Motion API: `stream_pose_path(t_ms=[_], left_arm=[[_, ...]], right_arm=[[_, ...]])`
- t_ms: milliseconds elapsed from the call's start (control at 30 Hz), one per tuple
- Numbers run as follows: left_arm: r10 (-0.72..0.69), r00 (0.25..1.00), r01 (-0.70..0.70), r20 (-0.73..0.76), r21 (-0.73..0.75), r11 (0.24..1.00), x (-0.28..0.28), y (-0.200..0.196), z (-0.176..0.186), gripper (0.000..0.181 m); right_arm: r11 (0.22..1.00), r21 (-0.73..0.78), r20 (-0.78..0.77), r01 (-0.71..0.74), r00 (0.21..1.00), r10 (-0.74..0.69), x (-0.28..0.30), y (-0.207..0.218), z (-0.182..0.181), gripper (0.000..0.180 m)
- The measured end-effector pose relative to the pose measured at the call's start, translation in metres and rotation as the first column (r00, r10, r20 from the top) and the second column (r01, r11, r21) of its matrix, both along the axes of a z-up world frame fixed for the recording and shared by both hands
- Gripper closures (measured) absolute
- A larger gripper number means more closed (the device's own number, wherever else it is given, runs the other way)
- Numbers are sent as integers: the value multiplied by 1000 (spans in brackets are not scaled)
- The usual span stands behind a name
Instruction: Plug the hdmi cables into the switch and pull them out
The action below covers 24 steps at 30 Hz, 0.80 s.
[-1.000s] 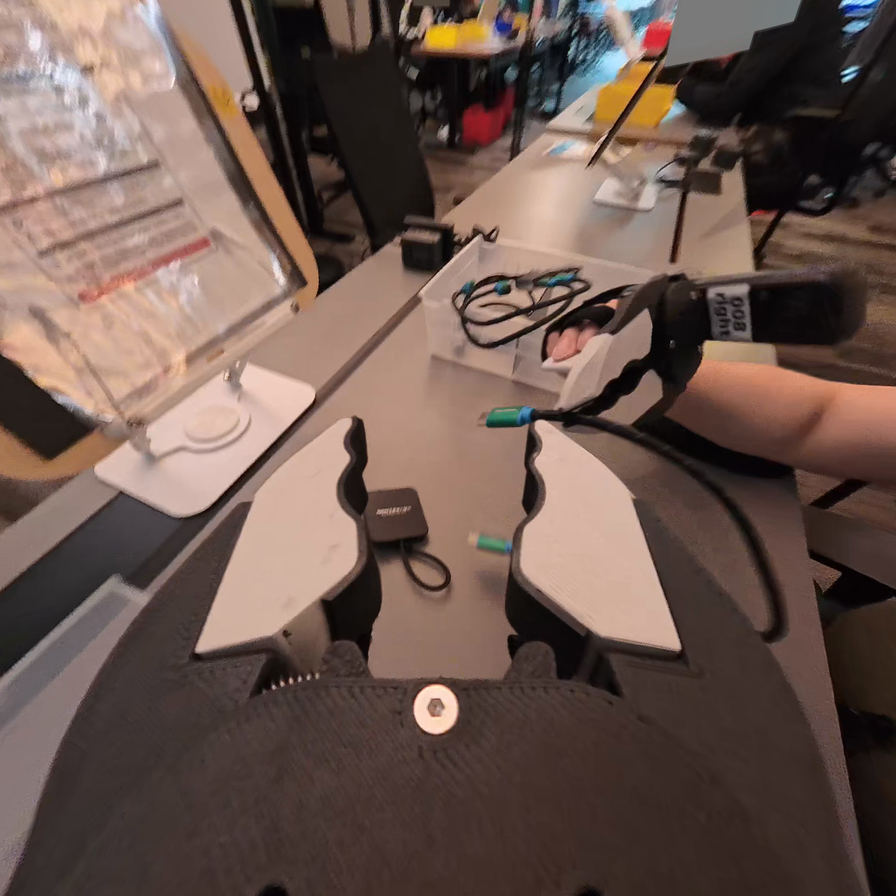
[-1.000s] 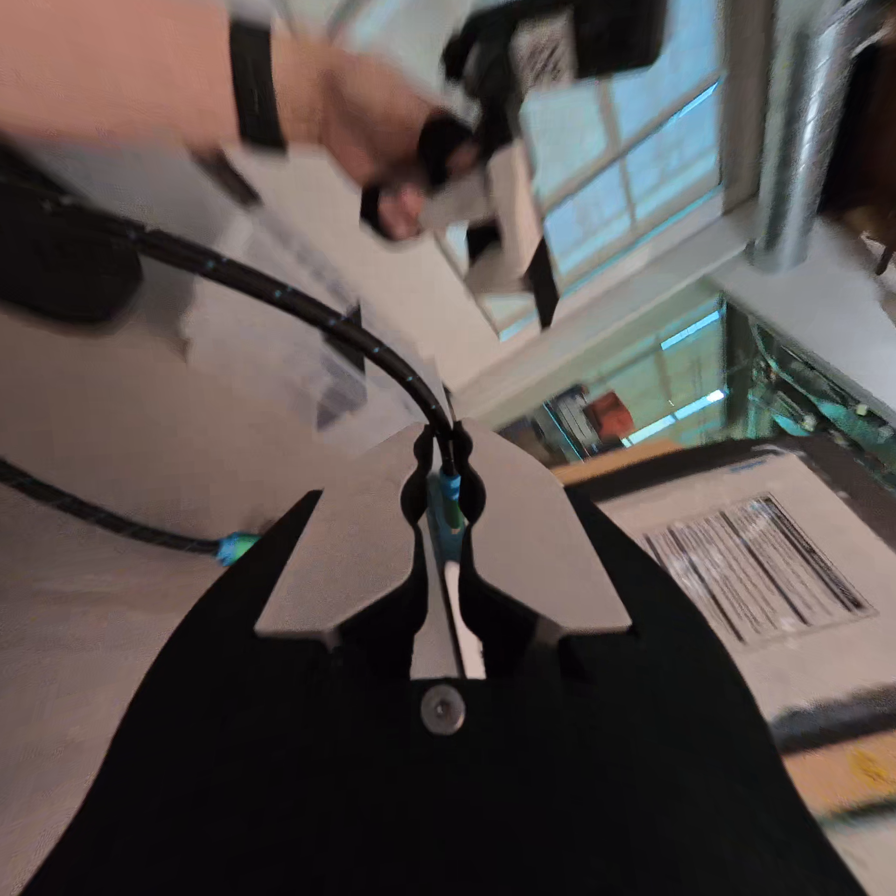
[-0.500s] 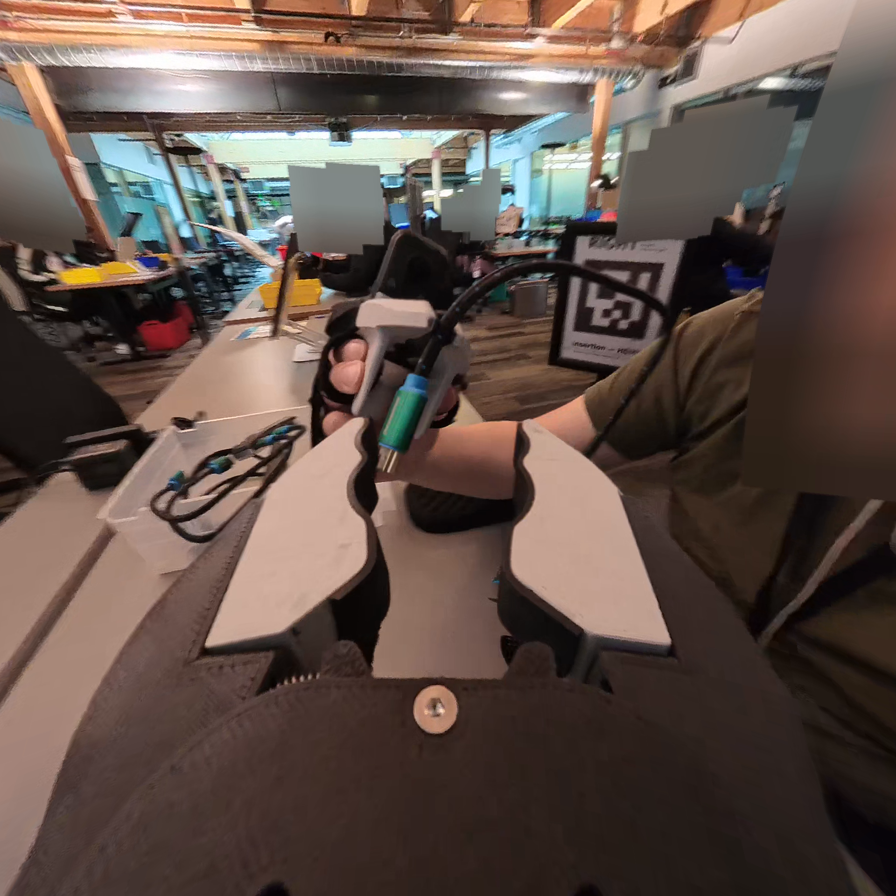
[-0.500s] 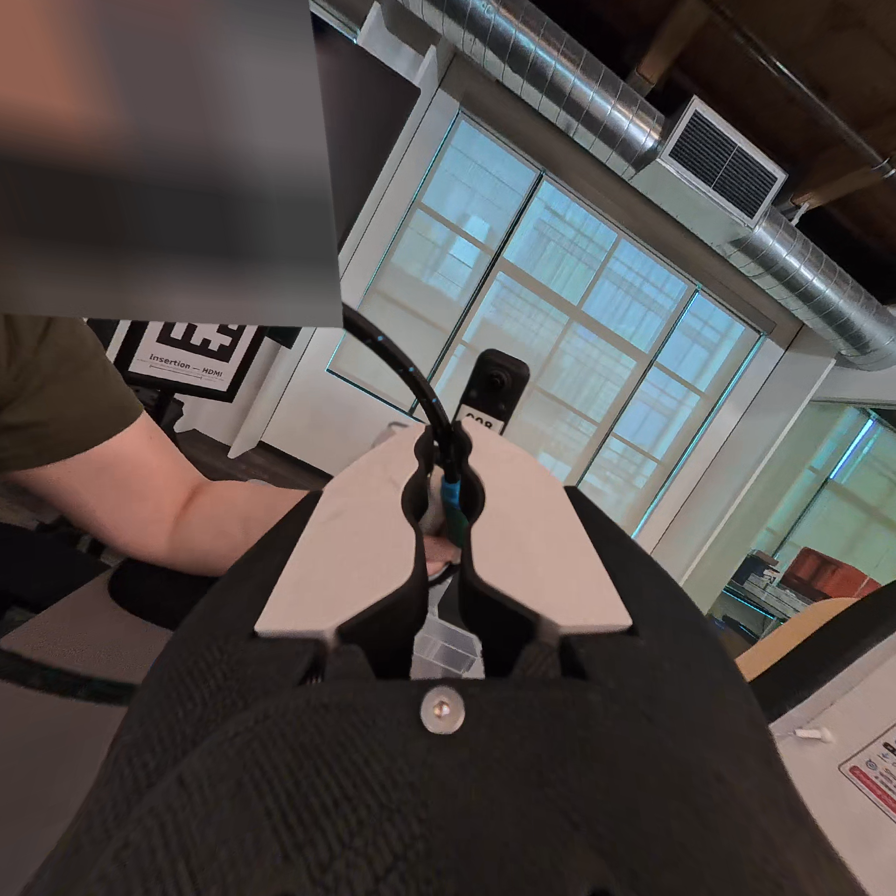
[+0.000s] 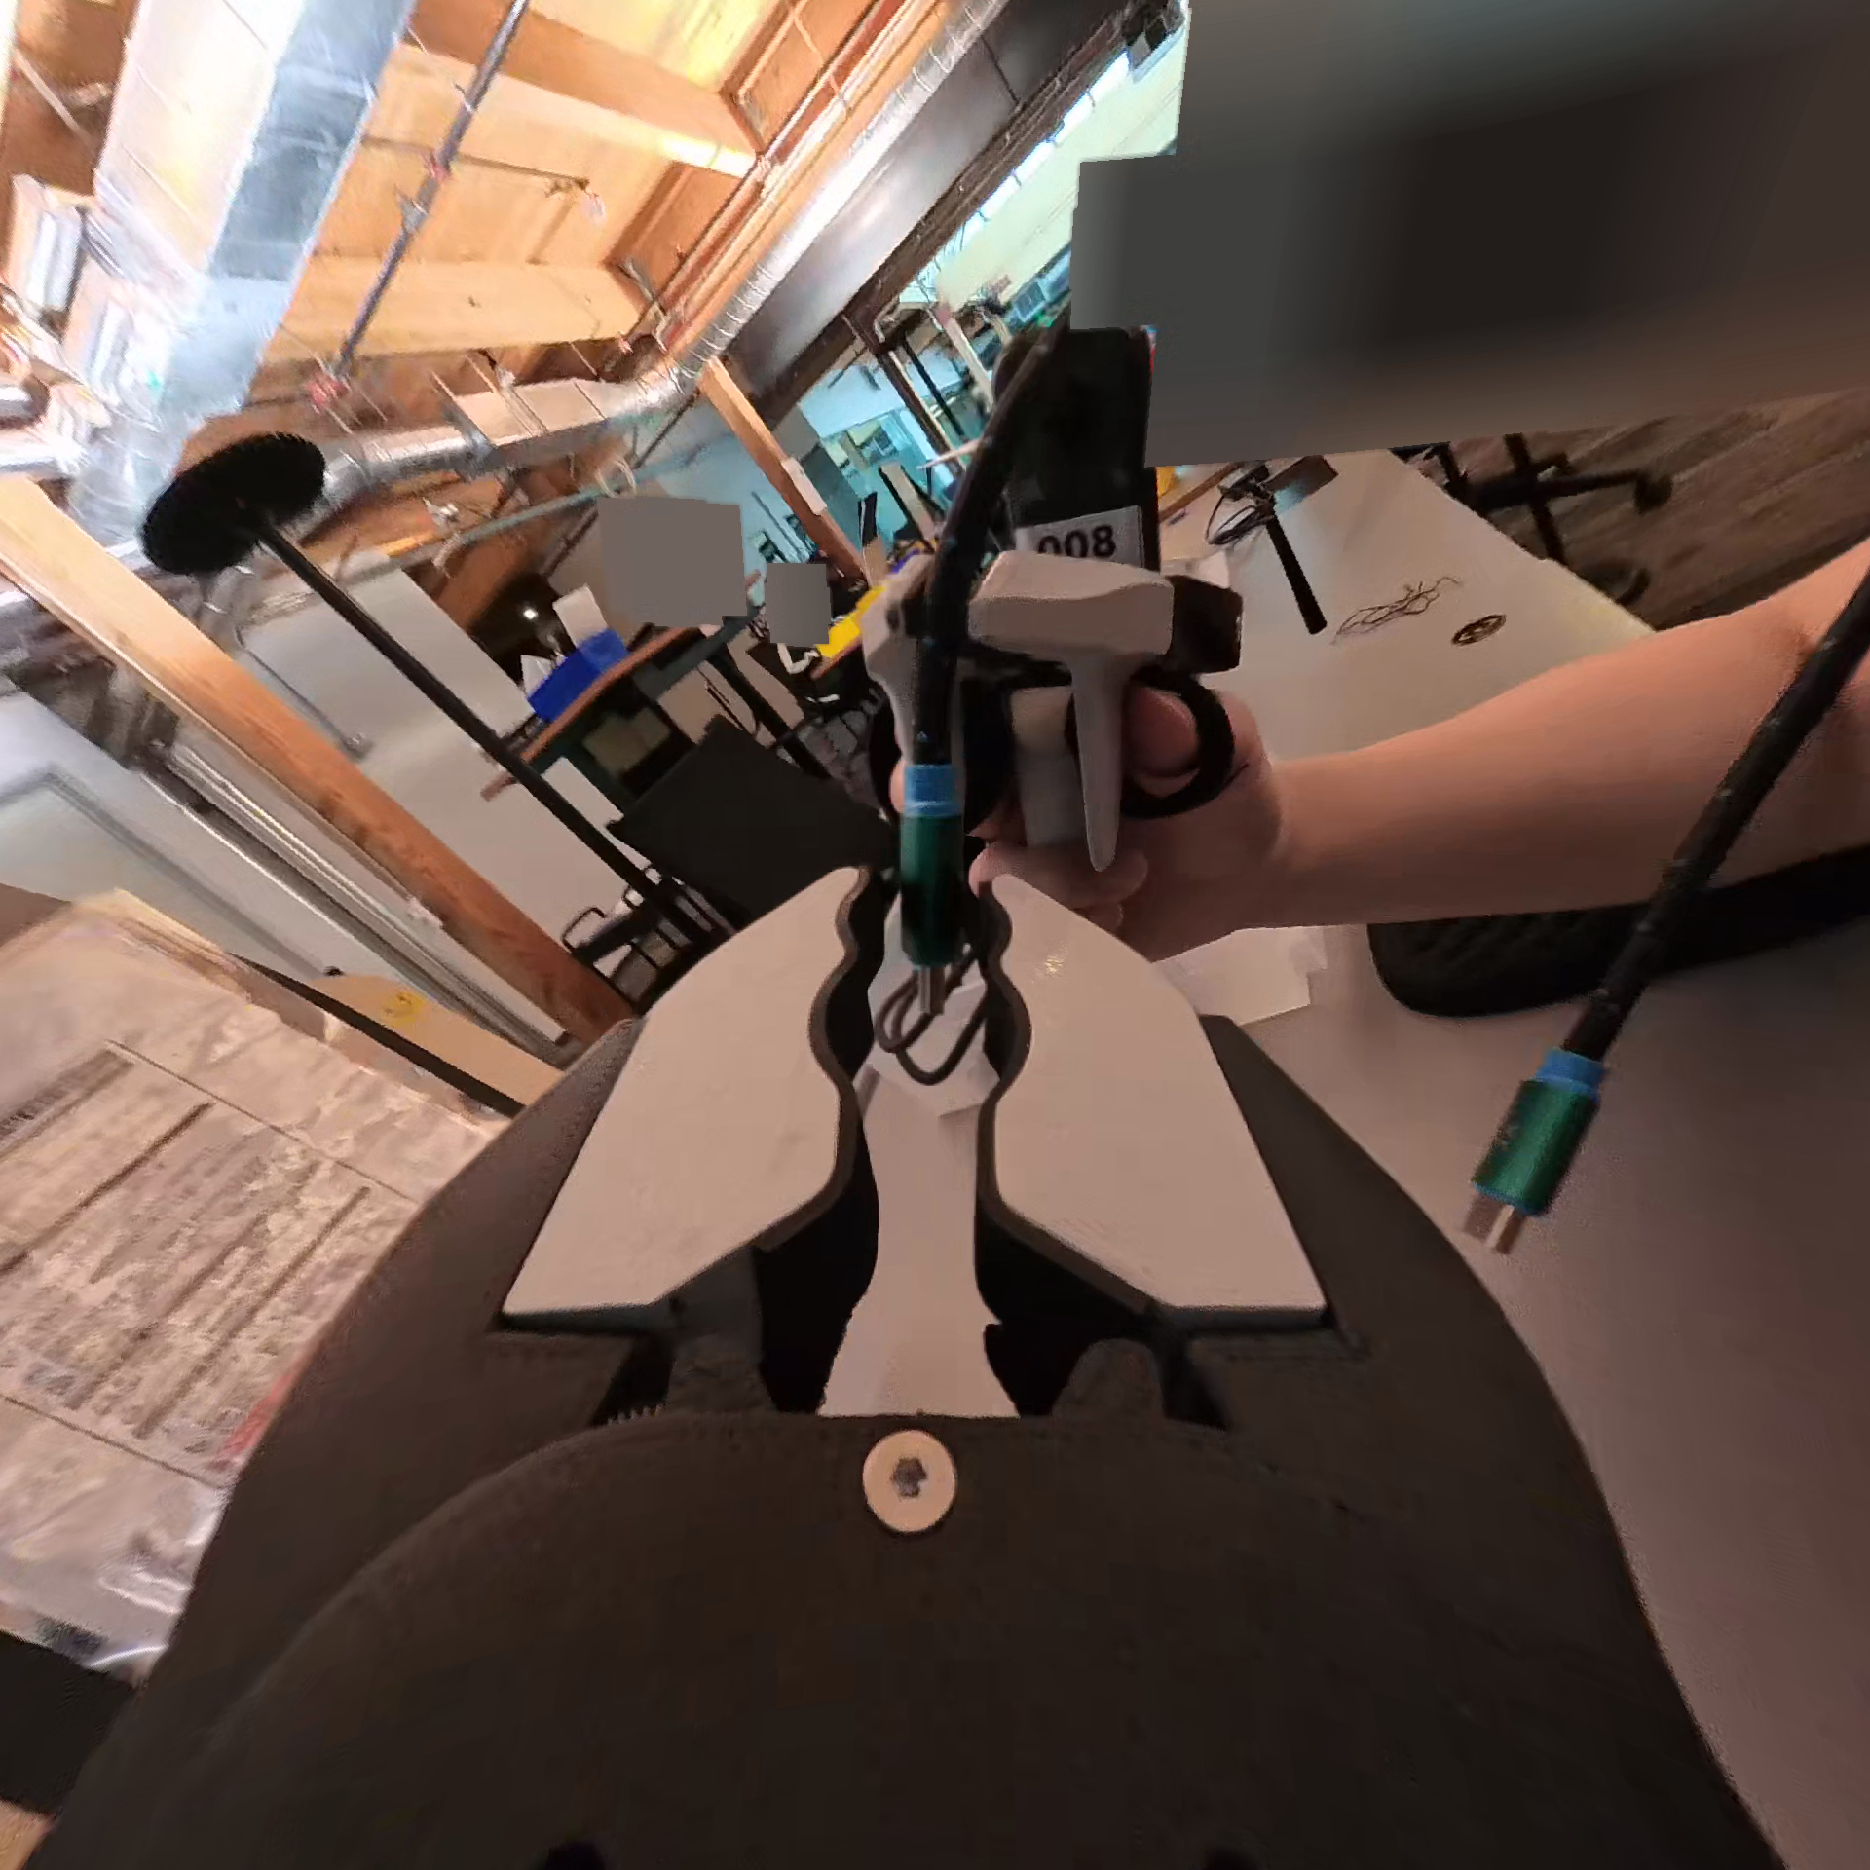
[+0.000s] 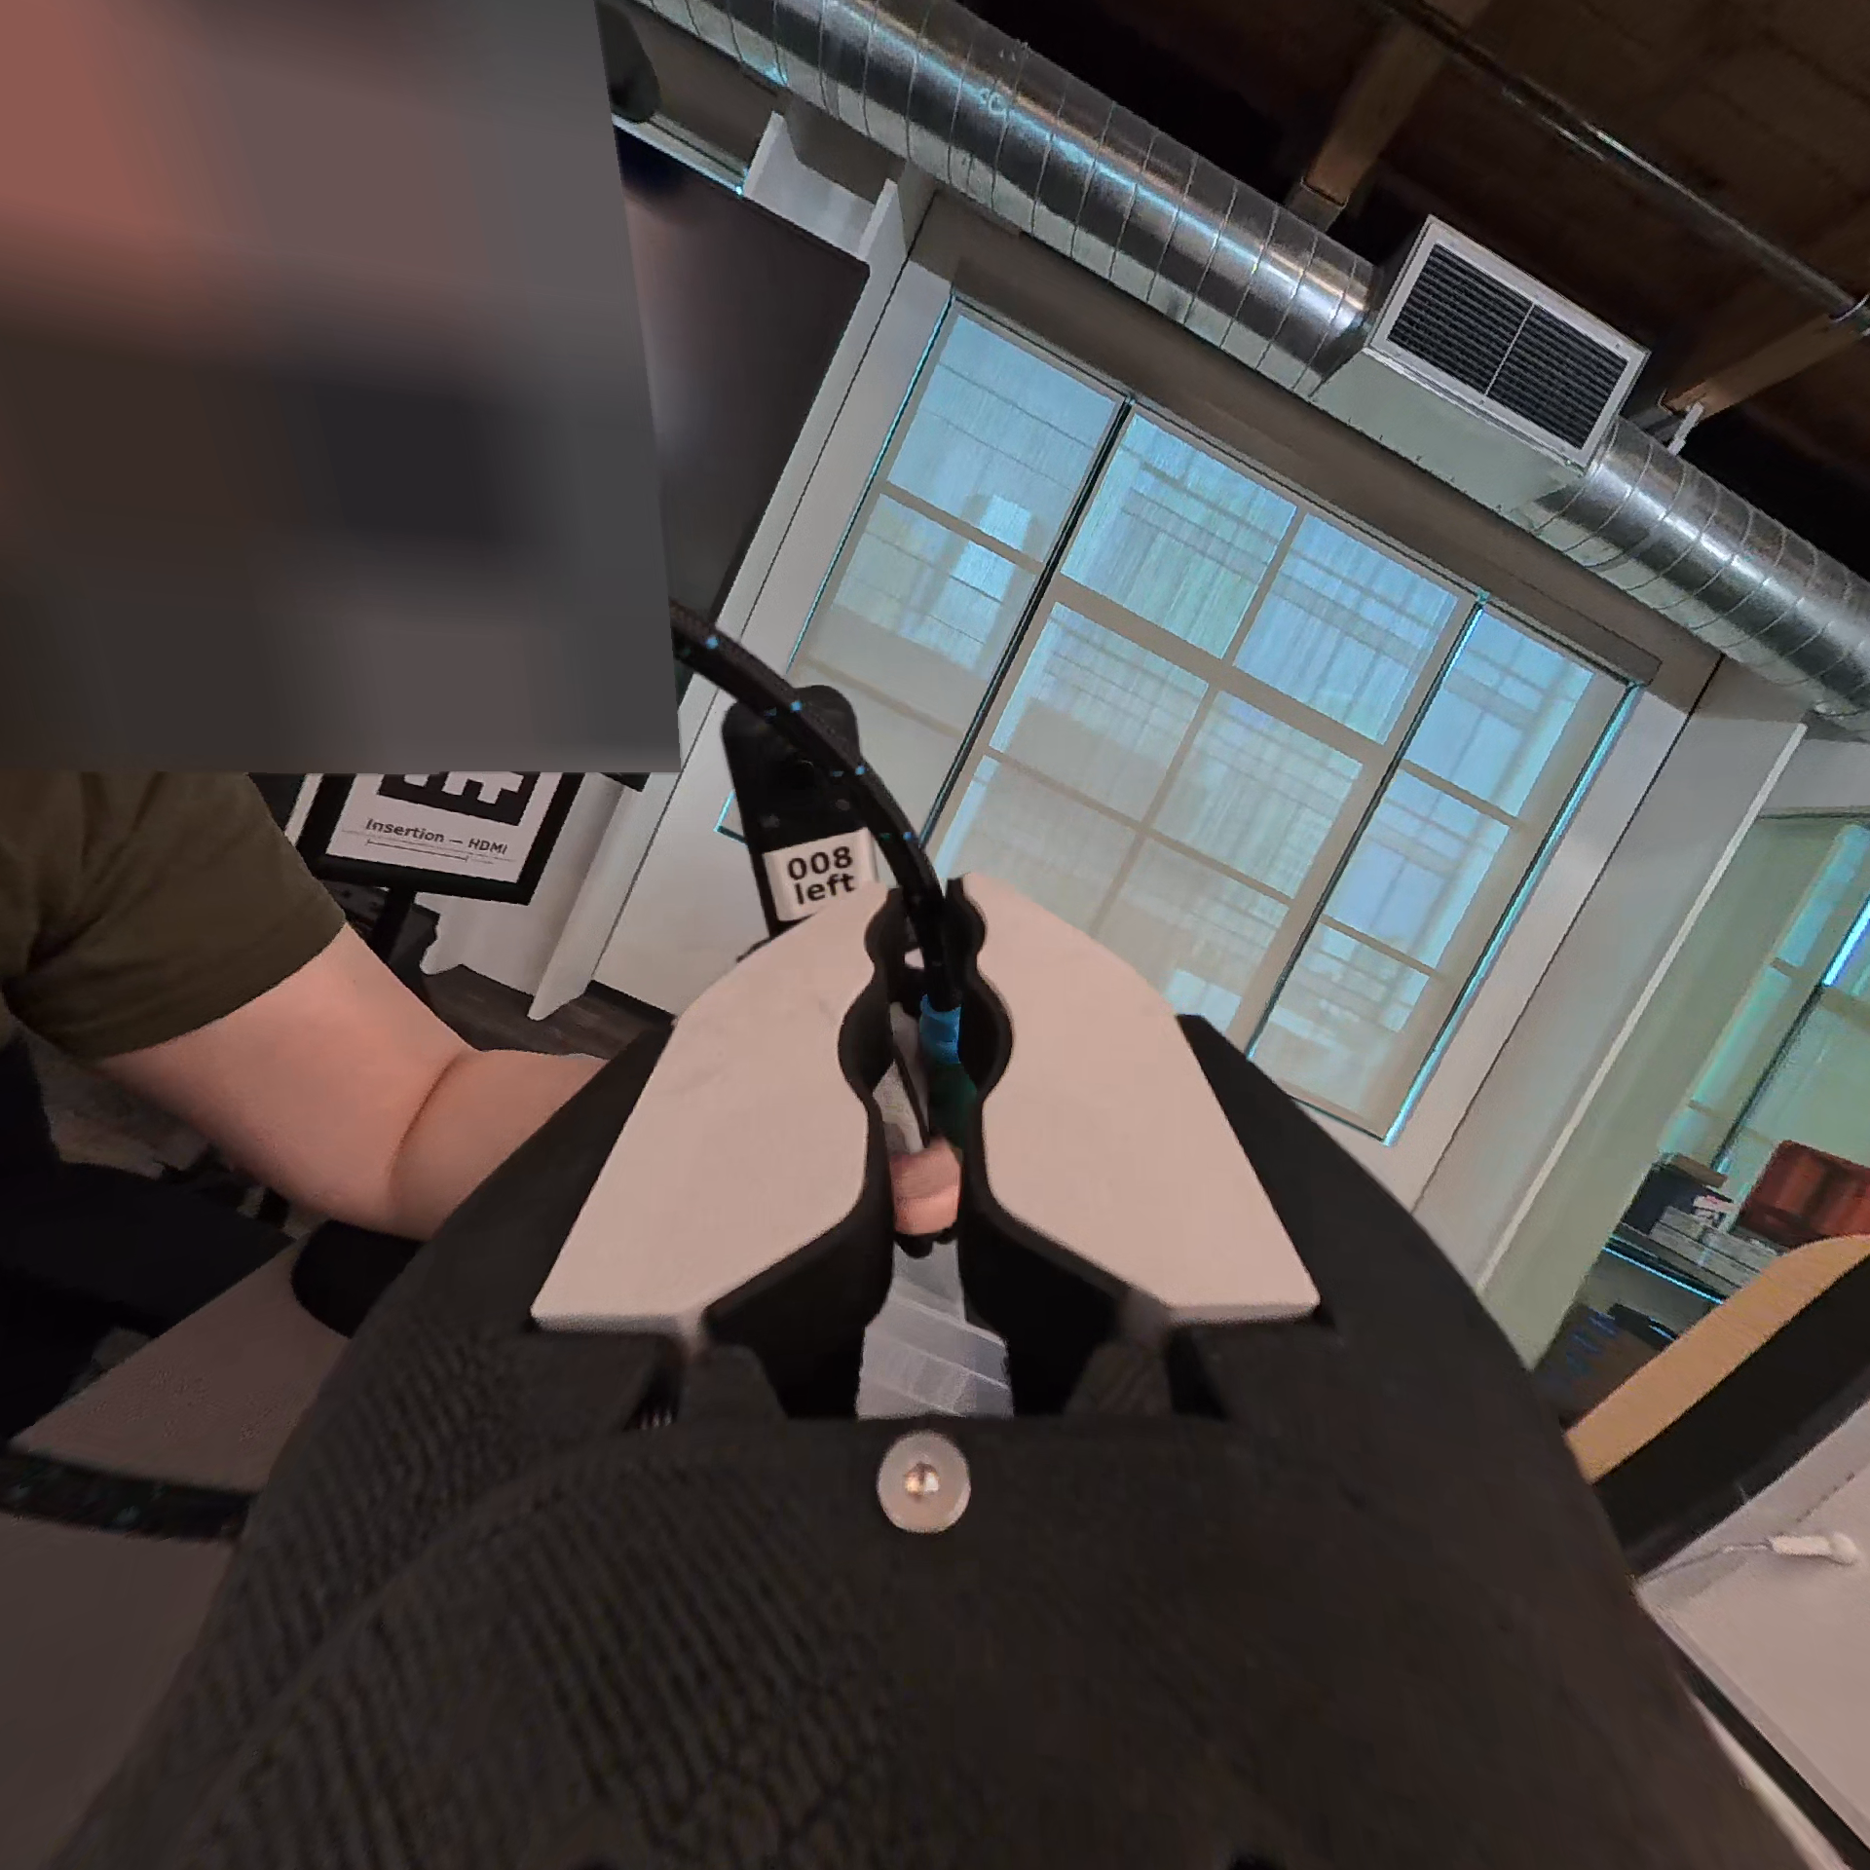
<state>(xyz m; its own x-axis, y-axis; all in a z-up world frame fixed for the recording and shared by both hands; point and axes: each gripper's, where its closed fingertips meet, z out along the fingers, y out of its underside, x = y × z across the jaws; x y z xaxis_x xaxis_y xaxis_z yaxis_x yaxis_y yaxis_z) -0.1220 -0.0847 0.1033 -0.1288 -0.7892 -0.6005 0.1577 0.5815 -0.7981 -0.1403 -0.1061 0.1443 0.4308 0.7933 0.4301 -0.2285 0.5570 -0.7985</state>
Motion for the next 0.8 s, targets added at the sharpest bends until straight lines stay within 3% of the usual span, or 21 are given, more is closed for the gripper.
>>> stream_pose_path(t_ms=[133,333,433,533,600,700,800], left_arm=[[26,1000,-26,-5,36,999,1,4,-3,170],[298,948,-315,106,215,924,-5,42,10,170],[431,884,-467,181,311,828,-16,68,15,170],[508,827,-562,241,349,750,-26,86,21,170],[555,785,-619,276,409,671,-31,95,23,170],[605,735,-668,307,484,566,-35,106,21,170],[632,710,-684,311,518,514,-35,112,17,170]], right_arm=[[1000,-13,13,0,1000,0,-3,2,-3,172],[969,-129,-57,209,974,-218,13,37,0,159],[891,-252,78,379,925,-372,28,67,-12,156],[735,-307,167,605,794,-584,74,88,-15,153],[687,-313,94,656,741,-665,102,80,4,155],[687,-298,-45,663,709,-704,123,50,40,160],[755,-224,-40,616,768,-639,94,13,65,158]])
